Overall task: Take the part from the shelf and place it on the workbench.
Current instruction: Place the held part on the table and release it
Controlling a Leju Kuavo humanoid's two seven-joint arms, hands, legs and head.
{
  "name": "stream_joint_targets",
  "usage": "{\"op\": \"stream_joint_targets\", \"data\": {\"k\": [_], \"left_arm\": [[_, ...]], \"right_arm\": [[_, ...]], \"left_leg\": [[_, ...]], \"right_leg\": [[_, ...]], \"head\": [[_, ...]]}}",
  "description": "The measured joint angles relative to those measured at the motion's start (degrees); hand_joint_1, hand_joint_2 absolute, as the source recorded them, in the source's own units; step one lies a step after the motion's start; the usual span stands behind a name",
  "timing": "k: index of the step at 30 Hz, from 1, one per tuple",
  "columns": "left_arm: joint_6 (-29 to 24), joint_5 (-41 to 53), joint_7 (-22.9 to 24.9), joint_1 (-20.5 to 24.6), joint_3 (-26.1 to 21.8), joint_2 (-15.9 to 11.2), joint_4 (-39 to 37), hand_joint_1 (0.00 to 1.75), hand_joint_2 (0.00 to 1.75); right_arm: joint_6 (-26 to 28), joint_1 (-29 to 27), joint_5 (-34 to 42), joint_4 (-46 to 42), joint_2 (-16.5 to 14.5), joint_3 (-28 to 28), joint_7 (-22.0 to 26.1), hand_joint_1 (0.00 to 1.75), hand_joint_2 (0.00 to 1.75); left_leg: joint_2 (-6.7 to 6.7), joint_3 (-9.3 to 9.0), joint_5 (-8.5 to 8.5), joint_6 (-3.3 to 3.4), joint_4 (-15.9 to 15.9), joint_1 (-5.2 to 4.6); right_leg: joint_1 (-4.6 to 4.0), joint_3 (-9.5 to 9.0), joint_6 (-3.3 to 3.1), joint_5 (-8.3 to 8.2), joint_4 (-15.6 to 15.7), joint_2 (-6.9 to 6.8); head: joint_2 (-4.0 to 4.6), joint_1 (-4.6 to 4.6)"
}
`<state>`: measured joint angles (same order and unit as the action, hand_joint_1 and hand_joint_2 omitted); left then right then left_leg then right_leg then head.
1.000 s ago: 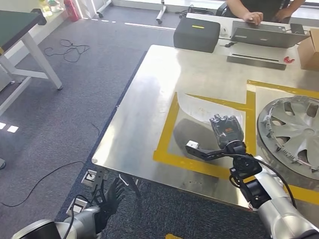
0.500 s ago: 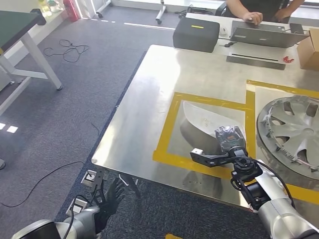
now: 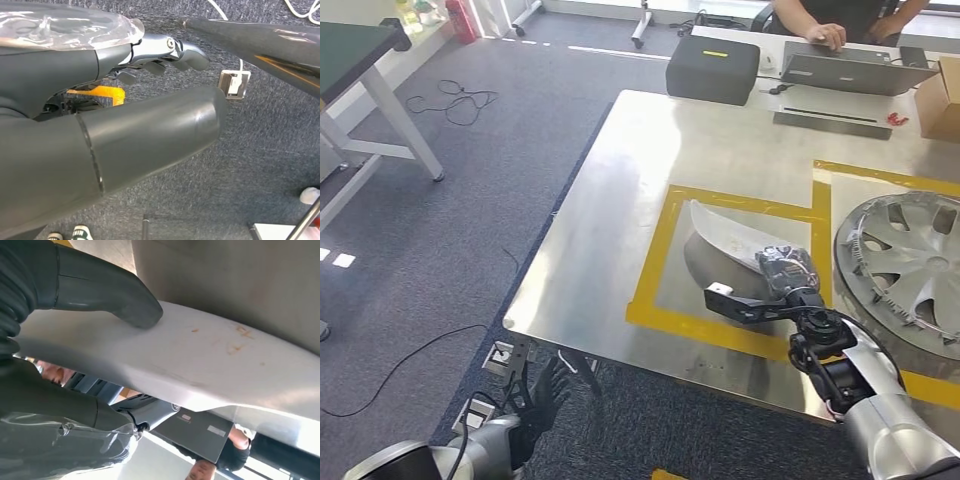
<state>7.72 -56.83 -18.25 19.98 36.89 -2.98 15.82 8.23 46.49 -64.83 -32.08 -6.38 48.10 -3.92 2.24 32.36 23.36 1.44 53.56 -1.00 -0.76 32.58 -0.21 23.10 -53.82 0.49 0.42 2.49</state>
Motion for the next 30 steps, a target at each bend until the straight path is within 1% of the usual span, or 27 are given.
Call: {"op": "stream_joint_targets", "data": {"k": [4,5,7,8,9,11,17,27,29,30], "left_arm": [[0.0,-0.2,-0.3,-0.1,0.0,-0.1,0.0,0.0,0.0],[0.0,-0.3,-0.4,-0.1,0.0,-0.1,0.0,0.0,0.0],[0.1,-0.5,-0.8,-0.1,0.0,-0.2,0.0,0.0,0.87],[0.1,-0.6,-1.0,-0.1,0.0,-0.2,0.0,0.0,0.87],[0.1,-0.6,-1.1,-0.1,0.0,-0.2,0.0,0.0,0.87],[0.1,-0.4,-1.4,-0.1,0.0,-0.3,-0.1,0.0,0.0],[0.0,-0.2,-3.0,-0.2,0.0,-0.5,-0.1,0.0,0.0],[0.0,-0.3,-3.1,-0.2,0.0,-0.5,-0.1,0.0,0.0],[0.0,-0.3,-3.1,-0.2,0.0,-0.6,-0.1,0.0,0.0],[0.0,-0.3,-3.0,-0.2,0.0,-0.6,-0.1,0.0,0.0]], "right_arm": [[0.0,0.3,5.0,-3.6,0.7,-1.2,1.6,1.75,1.75],[-0.2,0.3,5.7,-4.5,0.8,-1.4,1.8,1.31,1.31],[-0.5,0.4,6.6,-6.1,0.9,-1.7,2.2,0.44,0.44],[-0.5,0.4,6.8,-6.8,1.0,-1.8,2.3,0.0,0.0],[-0.5,0.4,7.1,-7.3,1.0,-1.9,2.5,0.0,0.0],[0.0,0.5,7.5,-8.0,1.0,-2.1,2.9,0.0,0.0],[1.2,0.6,8.4,-9.2,1.0,-2.3,3.8,0.0,0.0],[1.2,0.7,8.7,-9.9,1.0,-2.4,4.0,0.0,0.0],[0.9,0.7,10.2,-9.9,1.0,-2.5,4.9,0.0,0.0],[0.5,0.6,12.3,-10.1,1.0,-2.7,6.0,0.0,0.0]], "left_leg": [[0.0,0.0,0.0,0.0,0.0,0.0],[-0.01,0.0,0.0,0.0,0.0,0.0],[-0.04,0.01,0.01,-0.01,0.0,0.01],[-0.06,0.01,0.01,-0.01,0.0,0.02],[-0.07,0.01,0.01,-0.01,0.0,0.02],[-0.07,0.01,0.01,-0.01,0.0,0.02],[-0.08,0.03,0.02,-0.03,0.0,0.03],[-0.1,0.04,0.04,-0.04,0.0,0.03],[-0.1,0.03,0.04,-0.04,0.0,0.03],[-0.11,0.03,0.04,-0.04,0.0,0.03]], "right_leg": [[0.0,0.01,0.0,0.0,0.0,0.01],[0.0,0.01,0.0,0.0,0.0,0.03],[-0.01,0.03,0.0,0.0,0.0,0.08],[-0.01,0.04,0.0,0.0,0.0,0.11],[-0.01,0.05,0.0,0.0,0.0,0.12],[-0.02,0.06,0.0,0.0,0.0,0.14],[-0.02,0.07,-0.01,0.01,0.0,0.15],[-0.02,0.07,-0.02,0.01,0.0,0.17],[-0.02,0.08,-0.02,0.01,0.0,0.18],[-0.02,0.08,-0.02,0.01,0.0,0.18]], "head": [[0.0,0.01],[0.0,0.01],[0.0,0.01],[0.0,0.02],[0.0,0.03],[0.0,0.05],[0.0,0.05],[0.0,0.04],[0.0,0.05],[0.0,0.05]]}}
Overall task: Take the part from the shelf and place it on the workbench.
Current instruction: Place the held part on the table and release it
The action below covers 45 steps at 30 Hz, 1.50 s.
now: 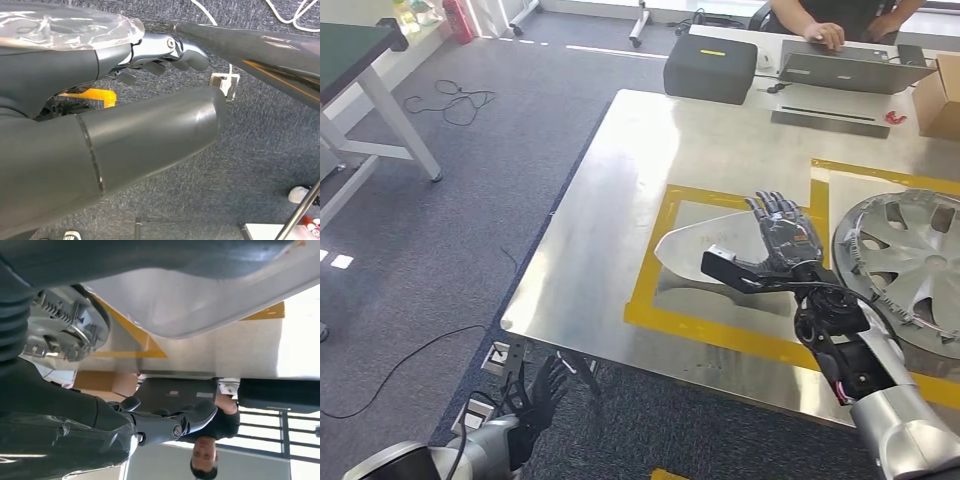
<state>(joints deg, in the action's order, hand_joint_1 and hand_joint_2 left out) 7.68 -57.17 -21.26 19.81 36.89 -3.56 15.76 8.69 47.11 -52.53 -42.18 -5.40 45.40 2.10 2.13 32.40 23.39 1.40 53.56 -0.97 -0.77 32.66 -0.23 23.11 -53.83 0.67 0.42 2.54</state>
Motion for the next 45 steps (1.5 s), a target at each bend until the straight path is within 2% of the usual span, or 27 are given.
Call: {"op": "stream_joint_targets", "data": {"k": [2,6,9,13,16,23,29,36,43,45], "left_arm": [[0.0,0.0,0.2,0.0,0.0,0.0,0.0,0.0,0.0],[0.0,0.2,0.3,0.0,0.0,-0.1,0.0,0.0,0.0],[0.0,0.2,0.3,-0.1,0.0,-0.2,0.0,0.0,0.0],[0.0,0.1,0.4,-0.2,0.0,-0.4,0.0,0.0,0.0],[0.0,0.0,0.5,-0.3,0.0,-0.6,0.0,0.0,0.0],[0.0,0.0,0.8,-0.4,0.0,-1.1,0.0,0.0,0.0],[0.0,0.0,0.8,-0.5,0.0,-1.4,0.0,0.0,0.0],[0.0,0.0,0.8,-0.5,0.0,-1.4,0.0,0.0,0.0],[-0.1,-0.1,1.0,-0.5,0.0,-1.5,0.0,0.0,0.0],[-0.1,-0.2,1.0,-0.5,0.0,-1.5,0.0,0.0,0.0]], "right_arm": [[-1.9,-0.2,7.4,-0.7,0.0,-0.8,3.6,0.0,0.0],[-7.5,-1.6,29.8,-4.2,0.1,-3.3,11.3,0.0,0.0],[-11.3,-3.3,44.9,-7.9,0.6,-5.0,13.8,0.0,0.0],[-16.9,-7.4,69.4,-15.8,2.5,-7.6,16.3,0.0,0.0],[-19.9,-10.6,79.1,-21.3,4.2,-9.0,17.7,0.0,0.0],[-22.2,-18.3,85.6,-33.5,7.1,-10.9,19.0,0.0,0.0],[-22.5,-22.9,86.6,-41.7,8.7,-11.4,19.0,0.0,0.0],[-24.5,-26.5,86.4,-47.2,9.5,-11.3,19.4,0.0,0.0],[-24.6,-30.0,84.3,-50.2,9.6,-10.8,20.4,0.0,0.0],[-24.3,-30.5,84.0,-51.0,9.6,-10.7,20.5,0.0,0.0]], "left_leg": [[0.0,-0.01,0.0,0.0,0.0,0.0],[-0.01,-0.01,0.0,0.0,0.0,0.0],[-0.02,-0.02,0.0,-0.01,0.0,0.01],[-0.06,-0.04,0.02,-0.02,0.0,0.01],[-0.13,-0.04,0.05,-0.04,0.0,0.01],[-0.29,-0.08,0.14,-0.04,0.0,0.0],[-0.45,-0.08,0.17,-0.09,0.0,0.0],[-0.49,-0.08,0.18,-0.1,0.0,0.01],[-0.49,-0.03,0.52,0.44,0.3,-0.31],[-0.53,-0.28,0.32,0.67,-0.1,-0.04]], "right_leg": [[0.0,0.0,0.0,0.0,0.0,0.0],[0.0,0.02,0.0,0.0,0.0,0.01],[-0.02,0.02,-0.01,0.01,0.0,0.02],[-0.01,0.01,-0.01,0.01,0.0,0.05],[0.0,0.02,-0.01,0.01,0.0,0.07],[0.0,0.02,-0.01,0.02,0.0,0.15],[0.0,0.05,-0.04,0.04,0.0,0.26],[0.0,0.04,-0.06,0.05,0.0,0.27],[0.14,-0.09,0.34,0.12,0.1,0.26],[0.07,0.04,0.6,0.23,0.0,0.26]], "head": [[0.0,0.0],[0.0,0.02],[0.0,0.02],[0.0,0.02],[0.0,0.01],[0.0,0.01],[0.0,0.01],[0.0,0.01],[0.0,0.05],[0.0,0.11]]}}
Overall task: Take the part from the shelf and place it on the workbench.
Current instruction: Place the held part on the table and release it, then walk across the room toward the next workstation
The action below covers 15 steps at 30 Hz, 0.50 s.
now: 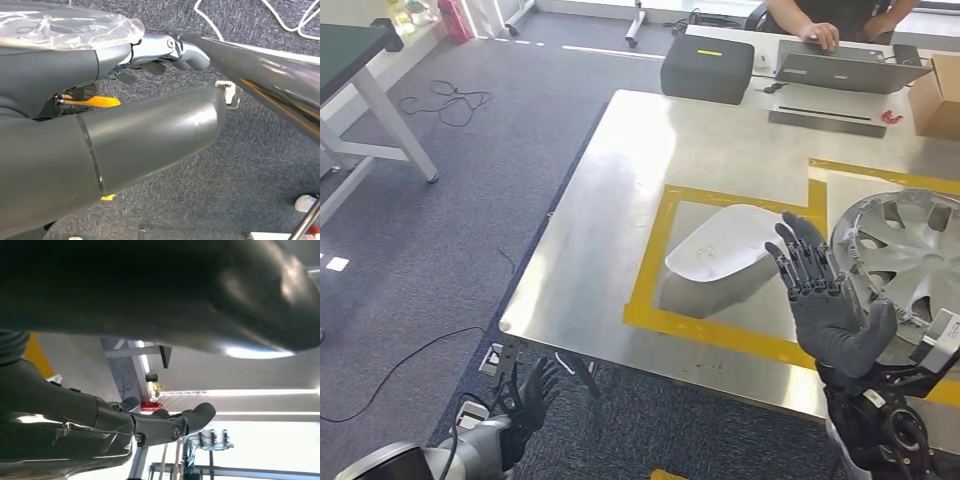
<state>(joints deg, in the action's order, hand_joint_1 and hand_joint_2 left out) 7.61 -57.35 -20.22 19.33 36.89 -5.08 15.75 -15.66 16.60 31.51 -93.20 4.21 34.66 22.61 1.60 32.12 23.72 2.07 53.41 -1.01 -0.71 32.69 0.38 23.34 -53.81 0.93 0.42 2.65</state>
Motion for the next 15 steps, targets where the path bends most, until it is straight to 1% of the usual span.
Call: {"op": "stream_joint_targets", "data": {"k": [1,2,3,5,6,7,8,9,10,11,12,13,14,15], "left_arm": [[0.0,0.0,0.0,0.0,0.0,0.0,0.0,0.0,0.0],[0.0,0.0,0.0,-0.1,0.0,0.1,0.0,0.0,0.0],[0.0,-0.1,0.0,-0.1,0.0,0.1,0.0,0.0,0.0],[0.0,0.0,0.0,-0.1,0.0,0.1,0.0,0.0,0.0],[0.0,0.0,0.1,-0.1,0.0,0.1,0.0,0.0,0.0],[0.0,0.0,0.1,-0.1,0.0,0.1,0.0,0.0,0.0],[-0.1,0.1,0.2,-0.1,0.0,0.1,0.0,0.0,0.0],[-0.1,0.2,0.3,-0.1,0.0,0.1,0.0,0.0,0.0],[-0.1,0.2,0.3,-0.1,0.0,0.1,0.0,0.0,0.0],[-0.1,0.3,0.4,0.0,0.0,0.1,0.0,0.0,0.0],[-0.2,0.3,0.6,0.0,0.0,0.1,0.0,0.0,0.0],[-0.3,0.4,0.7,0.1,0.0,0.1,0.0,0.0,0.0],[-0.4,0.4,0.8,0.2,0.0,0.1,0.0,0.0,0.0],[-0.4,0.5,0.9,0.3,0.0,0.1,0.0,0.0,0.0]], "right_arm": [[0.1,-0.2,0.0,-0.4,0.0,0.0,0.1,0.0,0.0],[0.1,-0.3,-0.1,-0.7,0.1,0.1,0.1,0.0,0.0],[0.2,-0.5,-0.1,-1.0,0.2,0.1,0.1,0.0,0.0],[0.4,-1.0,-0.2,-1.3,0.4,0.1,0.0,0.0,0.0],[0.5,-1.4,-0.3,-1.5,0.4,0.2,0.0,0.0,0.0],[0.6,-1.7,-0.5,-1.6,0.4,0.2,-0.1,0.0,0.0],[0.7,-2.0,-0.7,-1.8,0.5,0.2,-0.2,0.0,0.0],[0.8,-2.2,-0.9,-2.0,0.6,0.1,-0.3,0.0,0.0],[0.9,-2.3,-1.1,-2.2,0.7,0.1,-0.4,0.0,0.0],[1.0,-2.3,-1.2,-2.3,0.8,0.1,-0.5,0.0,0.0],[1.0,-2.5,-1.4,-2.5,0.9,0.0,-0.5,0.0,0.0],[1.1,-2.6,-1.5,-2.7,0.9,0.0,-0.5,0.0,0.0],[1.1,-2.8,-1.6,-2.8,0.9,-0.1,-0.6,0.0,0.0],[1.1,-3.0,-1.7,-2.9,0.9,-0.1,-0.6,0.0,0.0]], "left_leg": [[-0.1,-0.28,-0.17,0.15,-0.3,0.2],[-0.2,-0.56,-0.36,0.32,-0.7,0.42],[-0.3,-0.78,-0.5,0.42,-0.9,0.56],[-0.37,-0.81,-0.56,0.53,-0.9,0.62],[-0.38,-0.78,-0.56,0.51,-0.9,0.65],[-0.39,-0.75,-0.55,0.45,-0.8,0.71],[-0.4,-0.75,-0.52,0.34,-0.8,0.79],[-0.39,-0.75,-0.46,0.14,-0.7,0.9],[-0.38,-0.73,-0.36,-0.15,-0.5,0.98],[-0.32,-0.65,-0.3,-0.51,-0.3,1.0],[-0.25,-0.58,-0.29,-0.89,-0.1,1.0],[-0.18,-0.42,-0.36,-1.24,0.1,0.96],[-0.1,-0.24,-0.5,-1.59,0.3,0.96],[-0.05,-0.08,-0.6,-1.92,0.5,0.99]], "right_leg": [[-0.08,0.26,0.2,0.49,-0.6,-0.03],[-0.1,0.94,0.41,1.62,-2.2,-0.09],[-0.01,2.24,0.63,3.41,-5.2,-0.17],[0.47,5.94,1.05,7.72,-13.8,-0.29],[0.75,7.41,1.26,8.93,-17.3,-0.34],[1.01,7.86,1.46,8.95,-18.6,-0.4],[1.29,6.96,1.67,7.73,-17.2,-0.5],[1.57,4.79,1.88,5.72,-13.4,-0.62],[1.82,2.14,2.09,4.08,-8.5,-0.76],[1.84,-0.32,2.1,2.73,-4.5,-0.71],[1.81,-1.87,1.95,2.0,-1.9,-0.6],[1.72,-2.49,1.69,1.96,-0.9,-0.44],[1.56,-2.49,1.29,1.74,-1.0,-0.24],[1.62,-2.22,0.89,1.63,-0.8,-0.23]], "head": [[0.0,0.0],[0.0,-0.07],[0.0,-0.17],[0.0,-0.39],[0.0,-0.4],[0.0,-0.4],[0.0,-0.41],[0.0,-0.41],[0.0,-0.42],[0.0,-0.44],[0.0,-0.4],[0.0,-0.35],[0.0,-0.23],[0.0,-0.12]]}}
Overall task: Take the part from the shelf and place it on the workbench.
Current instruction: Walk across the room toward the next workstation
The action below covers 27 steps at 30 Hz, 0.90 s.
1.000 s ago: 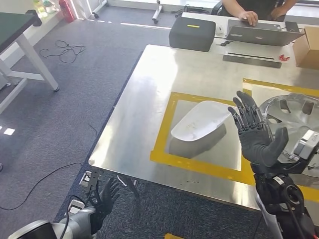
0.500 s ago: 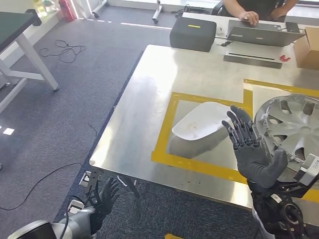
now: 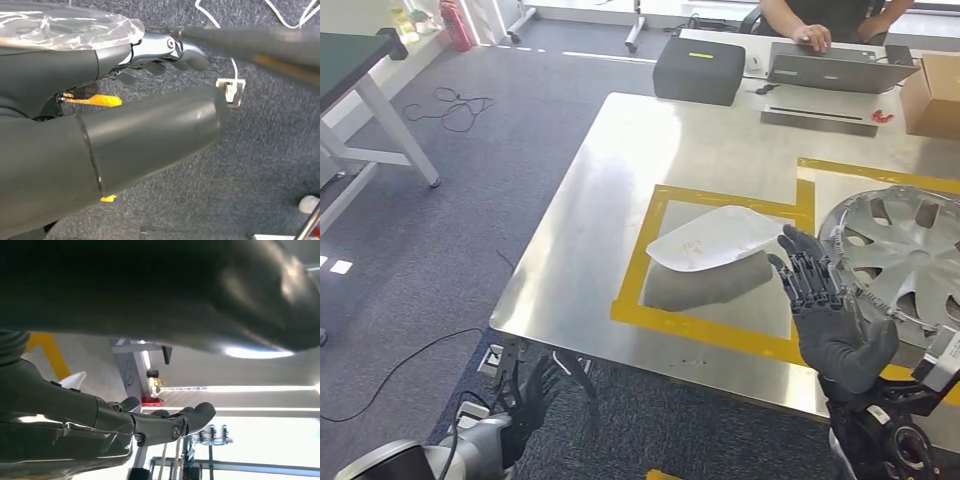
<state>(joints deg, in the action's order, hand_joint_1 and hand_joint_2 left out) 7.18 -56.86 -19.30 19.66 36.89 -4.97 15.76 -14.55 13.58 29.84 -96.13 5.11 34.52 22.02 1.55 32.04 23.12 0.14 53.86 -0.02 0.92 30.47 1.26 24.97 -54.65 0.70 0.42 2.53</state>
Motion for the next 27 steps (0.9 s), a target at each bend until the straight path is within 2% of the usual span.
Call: {"op": "stream_joint_targets", "data": {"k": [1,2,3,5,6,7,8,9,11,12,13,16,17,18,20,21,22,23,24,25,26,27], "left_arm": [[0.0,0.1,0.0,0.1,0.0,0.0,0.0,0.0,0.0],[0.0,0.1,0.1,0.3,0.0,0.1,0.0,0.0,0.0],[0.0,0.2,0.1,0.5,0.0,0.1,0.0,0.0,0.0],[0.0,0.2,0.2,0.8,0.0,0.2,0.0,0.0,0.0],[0.0,0.3,0.2,0.9,0.0,0.2,0.0,0.0,0.0],[0.0,0.3,0.2,0.9,0.0,0.2,0.0,0.0,0.0],[0.0,0.3,0.3,0.9,0.0,0.3,0.0,0.0,0.0],[0.0,0.3,0.3,1.0,0.0,0.3,0.0,0.0,0.0],[0.0,0.3,0.3,1.4,0.0,0.3,0.0,0.0,0.0],[0.0,0.3,0.3,1.6,0.0,0.4,0.0,0.0,0.0],[0.0,0.3,0.3,1.8,0.0,0.4,0.0,0.0,0.0],[0.0,0.4,0.3,2.1,0.0,0.5,0.0,0.0,0.0],[0.0,0.4,0.3,2.2,0.0,0.5,0.0,0.0,0.0],[0.0,0.4,0.3,2.2,0.0,0.6,0.0,0.0,0.0],[0.0,0.4,0.3,2.3,0.0,0.7,0.0,0.0,0.0],[0.0,0.4,0.3,2.3,0.0,0.8,0.0,0.0,0.0],[0.0,0.4,0.3,2.3,0.0,0.8,0.0,0.0,0.0],[0.0,0.4,0.3,2.2,0.0,0.8,0.0,0.0,0.0],[0.0,0.4,0.3,2.2,0.0,0.8,0.0,0.0,0.0],[0.0,0.4,0.3,2.2,0.0,0.8,0.0,0.0,0.0],[0.0,0.4,0.3,2.2,0.0,0.8,0.0,0.0,0.0],[0.1,0.4,0.3,2.2,0.0,0.8,0.0,0.0,0.0]], "right_arm": [[0.0,-0.1,-0.1,-0.1,0.0,0.0,0.0,0.0,0.0],[0.0,-0.2,-0.2,-0.2,0.0,-0.1,0.0,0.0,0.0],[0.1,-0.2,-0.4,-0.3,0.0,-0.1,-0.1,0.0,0.0],[0.3,-0.5,-0.8,-0.5,0.0,-0.1,-0.1,0.0,0.0],[0.4,-0.6,-1.1,-0.5,0.0,-0.1,-0.1,0.0,0.0],[0.4,-0.8,-1.3,-0.5,0.0,-0.1,-0.1,0.0,0.0],[0.5,-1.0,-1.4,-0.5,0.0,-0.2,-0.1,0.0,0.0],[0.5,-1.0,-1.5,-0.5,0.0,-0.2,-0.1,0.0,0.0],[0.5,-1.0,-1.6,-0.6,0.0,-0.3,-0.1,0.0,0.0],[0.5,-1.1,-1.7,-0.7,0.0,-0.4,-0.1,0.0,0.0],[0.5,-1.1,-1.7,-0.7,0.0,-0.4,-0.1,0.0,0.0],[0.5,-1.1,-1.7,-0.9,0.1,-0.6,-0.1,0.0,0.0],[0.5,-1.2,-1.7,-1.0,0.2,-0.6,-0.1,0.0,0.0],[0.6,-1.2,-1.7,-1.0,0.3,-0.7,-0.1,0.0,0.0],[0.6,-1.3,-1.7,-1.0,0.4,-0.7,-0.1,0.0,0.0],[0.6,-1.3,-1.7,-1.0,0.4,-0.7,-0.1,0.0,0.0],[0.6,-1.4,-1.7,-1.0,0.5,-0.7,-0.1,0.0,0.0],[0.6,-1.5,-1.7,-1.0,0.5,-0.7,-0.1,0.0,0.0],[0.6,-1.5,-1.7,-1.0,0.5,-0.7,-0.1,0.0,0.0],[0.6,-1.6,-1.7,-1.0,0.5,-0.7,-0.1,0.0,0.0],[0.6,-1.5,-1.7,-1.0,0.5,-0.8,-0.1,0.0,0.0],[0.5,-1.5,-1.7,-1.1,0.5,-0.8,-0.1,0.0,0.0]], "left_leg": [[-0.07,0.36,0.35,-0.31,0.5,0.07],[-0.26,0.98,1.45,-0.61,1.7,0.13],[-0.51,2.13,3.42,-0.85,4.3,0.21],[-0.97,5.51,8.5,-1.16,12.7,0.32],[-1.04,6.92,10.26,-1.21,16.6,0.36],[-1.06,7.34,10.79,-1.15,18.4,0.37],[-1.06,6.54,10.16,-1.0,17.8,0.35],[-1.05,4.42,8.67,-0.74,14.7,0.32],[-1.05,-1.48,5.75,-0.04,5.2,0.08],[-1.06,-3.51,4.78,0.17,1.8,-0.13],[-1.06,-4.57,4.4,0.35,-0.2,-0.35],[-1.2,-4.34,3.35,0.92,-1.2,-0.4],[-1.32,-4.06,2.79,1.2,-1.5,-0.25],[-1.47,-3.68,2.2,1.49,-1.8,-0.07],[-1.65,-2.64,1.27,1.83,-1.9,-0.07],[-1.72,-2.07,0.86,1.88,-1.8,-0.09],[-1.76,-1.51,0.46,1.84,-1.8,-0.1],[-1.78,-0.97,0.1,1.75,-1.7,-0.1],[-1.79,-0.53,-0.19,1.61,-1.6,-0.08],[-1.79,-0.18,-0.39,1.46,-1.4,-0.06],[-1.78,0.14,-0.56,1.27,-1.2,-0.1],[-1.77,0.41,-0.77,1.01,-0.9,-0.13]], "right_leg": [[0.04,0.16,-0.43,-0.15,0.1,-0.02],[0.05,0.43,-0.93,-0.46,0.3,-0.05],[0.07,0.79,-1.36,-0.82,0.4,-0.09],[-0.15,1.74,-1.87,-1.51,0.4,-0.1],[-0.29,2.25,-1.95,-1.87,0.4,-0.1],[-0.43,2.76,-1.99,-2.23,0.3,-0.08],[-0.55,3.23,-1.99,-2.6,0.3,-0.06],[-0.65,3.65,-1.95,-2.97,0.3,-0.03],[-0.82,4.23,-1.73,-3.61,0.3,0.0],[-0.84,4.32,-1.51,-3.93,0.4,-0.03],[-0.84,4.33,-1.24,-4.22,0.4,-0.05],[-0.79,4.55,-0.3,-4.79,0.5,-0.04],[-0.82,5.1,-0.03,-3.82,-0.4,-0.04],[-0.85,6.01,0.19,-1.85,-2.4,-0.06],[-0.79,8.5,0.55,3.82,-10.1,-0.16],[-0.74,9.51,0.72,5.95,-14.3,-0.19],[-0.66,9.78,0.87,6.93,-17.1,-0.22],[-0.55,9.01,0.98,6.7,-17.6,-0.26],[-0.43,6.92,1.04,5.5,-15.3,-0.31],[-0.3,3.84,1.04,3.93,-11.0,-0.38],[-0.29,0.41,0.96,3.01,-6.0,-0.39],[-0.35,-2.21,0.75,2.39,-2.0,-0.34]], "head": [[0.0,0.05],[0.0,0.23],[0.0,0.44],[0.0,1.0],[0.0,1.18],[0.0,1.27],[0.0,1.36],[0.0,1.47],[0.0,1.69],[0.0,1.65],[0.0,1.66],[0.0,1.68],[0.0,1.5],[0.0,1.2],[0.0,0.72],[0.0,0.6],[0.0,0.53],[0.0,0.48],[0.0,0.45],[0.0,0.43],[0.0,0.39],[0.0,0.41]]}}
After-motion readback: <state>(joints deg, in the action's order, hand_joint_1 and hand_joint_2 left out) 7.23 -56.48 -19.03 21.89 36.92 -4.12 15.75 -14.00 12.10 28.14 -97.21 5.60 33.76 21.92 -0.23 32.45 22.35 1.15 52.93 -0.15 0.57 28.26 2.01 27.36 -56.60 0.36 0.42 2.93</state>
